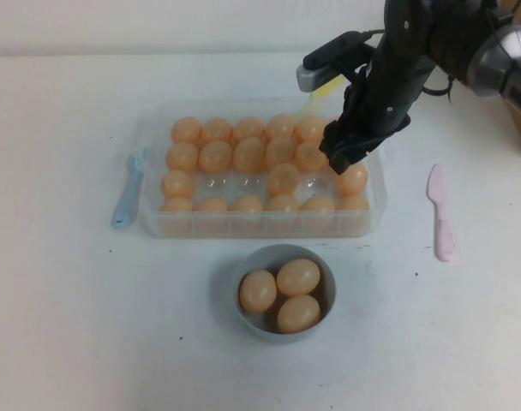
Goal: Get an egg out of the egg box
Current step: Pick up the egg from the plastic box
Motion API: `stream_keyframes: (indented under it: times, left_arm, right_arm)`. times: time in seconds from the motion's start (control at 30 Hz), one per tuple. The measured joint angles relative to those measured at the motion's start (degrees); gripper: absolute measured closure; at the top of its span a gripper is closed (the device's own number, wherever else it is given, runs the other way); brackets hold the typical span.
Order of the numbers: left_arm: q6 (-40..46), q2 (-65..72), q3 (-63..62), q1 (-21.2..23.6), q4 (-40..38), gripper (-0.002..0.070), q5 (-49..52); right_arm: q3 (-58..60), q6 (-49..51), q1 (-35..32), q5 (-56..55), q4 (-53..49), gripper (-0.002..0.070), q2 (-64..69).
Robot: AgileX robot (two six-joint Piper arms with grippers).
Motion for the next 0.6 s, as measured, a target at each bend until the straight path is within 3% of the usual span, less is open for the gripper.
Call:
stream_keyframes:
  times: [0.6]
  left_arm:
    - [0.00,0.00,0.00,0.00,0.00,0.0679,0.08]
  right_arm:
    - [-0.09,0.00,0.00,-3.09,0.13,0.0232,3.56]
